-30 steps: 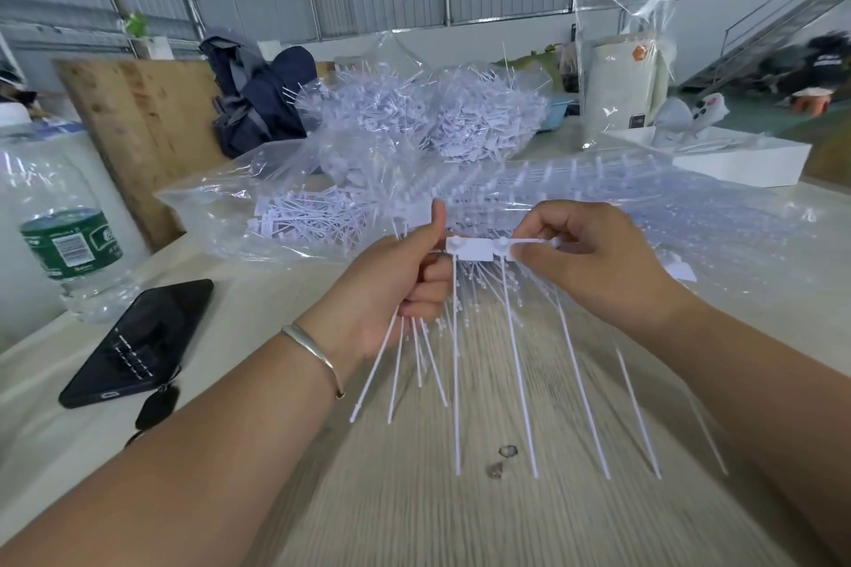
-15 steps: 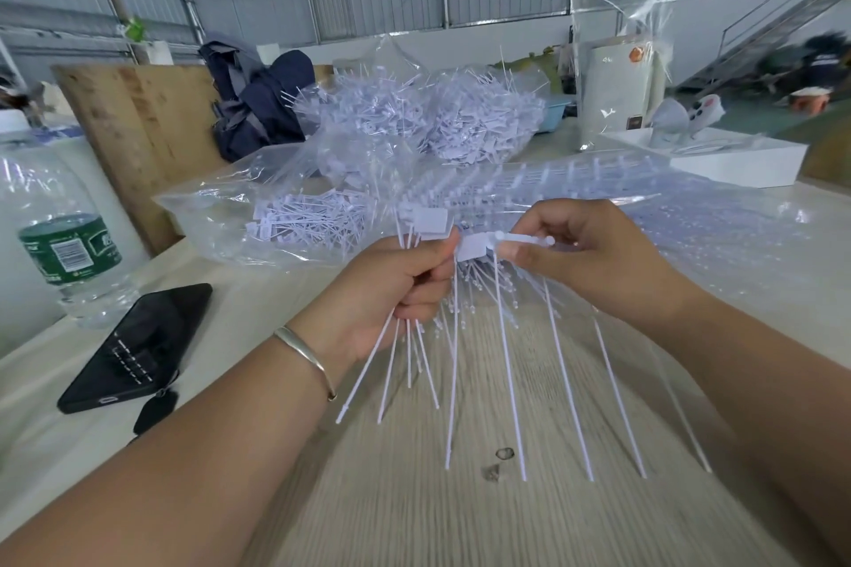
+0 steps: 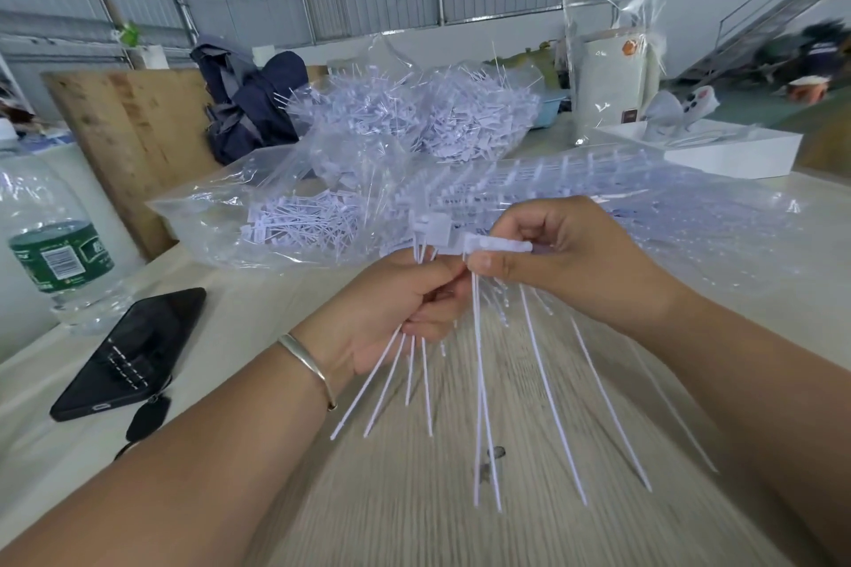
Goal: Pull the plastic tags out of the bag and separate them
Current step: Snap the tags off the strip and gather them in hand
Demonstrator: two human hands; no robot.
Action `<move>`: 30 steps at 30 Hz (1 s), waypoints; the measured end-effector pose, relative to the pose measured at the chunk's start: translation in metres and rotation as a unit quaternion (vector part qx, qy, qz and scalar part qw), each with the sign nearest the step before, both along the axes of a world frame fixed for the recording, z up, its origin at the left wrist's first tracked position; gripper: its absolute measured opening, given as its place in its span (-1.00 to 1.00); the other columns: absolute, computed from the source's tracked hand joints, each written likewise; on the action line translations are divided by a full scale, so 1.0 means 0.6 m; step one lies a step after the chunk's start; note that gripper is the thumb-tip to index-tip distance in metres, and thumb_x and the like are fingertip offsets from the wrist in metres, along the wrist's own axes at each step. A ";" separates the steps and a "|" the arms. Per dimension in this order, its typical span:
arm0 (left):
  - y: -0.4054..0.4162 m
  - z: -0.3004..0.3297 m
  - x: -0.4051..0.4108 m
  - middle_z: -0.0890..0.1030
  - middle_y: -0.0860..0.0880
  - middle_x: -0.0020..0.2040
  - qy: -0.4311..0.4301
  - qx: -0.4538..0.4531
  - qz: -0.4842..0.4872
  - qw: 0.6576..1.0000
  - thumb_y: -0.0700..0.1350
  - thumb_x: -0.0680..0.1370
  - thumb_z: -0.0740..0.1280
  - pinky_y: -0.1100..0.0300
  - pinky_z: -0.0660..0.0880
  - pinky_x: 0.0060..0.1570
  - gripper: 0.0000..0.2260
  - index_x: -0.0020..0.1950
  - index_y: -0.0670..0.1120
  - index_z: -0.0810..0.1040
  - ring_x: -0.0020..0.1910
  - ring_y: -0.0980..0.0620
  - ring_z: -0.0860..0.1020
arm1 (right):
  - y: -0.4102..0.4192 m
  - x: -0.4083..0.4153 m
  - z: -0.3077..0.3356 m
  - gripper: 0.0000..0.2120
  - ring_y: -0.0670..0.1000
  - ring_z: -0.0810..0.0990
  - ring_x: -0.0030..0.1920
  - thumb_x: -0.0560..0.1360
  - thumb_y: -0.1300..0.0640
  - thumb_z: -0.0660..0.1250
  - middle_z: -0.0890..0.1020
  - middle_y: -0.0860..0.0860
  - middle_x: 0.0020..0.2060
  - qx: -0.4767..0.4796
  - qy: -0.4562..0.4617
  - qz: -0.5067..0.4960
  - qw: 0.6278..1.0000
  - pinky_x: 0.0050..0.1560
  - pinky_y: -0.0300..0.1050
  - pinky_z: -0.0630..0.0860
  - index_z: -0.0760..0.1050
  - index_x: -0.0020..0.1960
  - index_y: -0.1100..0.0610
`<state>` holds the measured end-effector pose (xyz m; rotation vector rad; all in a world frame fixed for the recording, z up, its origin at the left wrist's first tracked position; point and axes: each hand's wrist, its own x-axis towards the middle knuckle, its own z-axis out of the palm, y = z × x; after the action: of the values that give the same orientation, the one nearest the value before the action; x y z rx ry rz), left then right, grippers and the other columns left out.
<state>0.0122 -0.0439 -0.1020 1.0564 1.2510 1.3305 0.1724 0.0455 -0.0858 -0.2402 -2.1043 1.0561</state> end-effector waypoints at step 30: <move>-0.003 0.012 -0.011 0.25 0.06 -0.47 0.029 0.005 0.073 0.997 0.08 0.62 0.20 0.35 0.13 -0.64 -0.70 0.00 -0.11 0.57 -0.58 0.16 0.18 | 0.020 0.000 -0.017 -0.78 0.02 0.52 -0.34 0.46 0.27 0.30 0.56 0.02 -0.34 0.135 -0.050 -0.157 0.977 -0.25 -0.08 0.46 0.62 -0.03 0.01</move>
<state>0.0059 -0.0454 -0.0951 1.0332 1.3872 1.4272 0.1722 0.0575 -0.0961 -0.4812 -2.1807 0.5754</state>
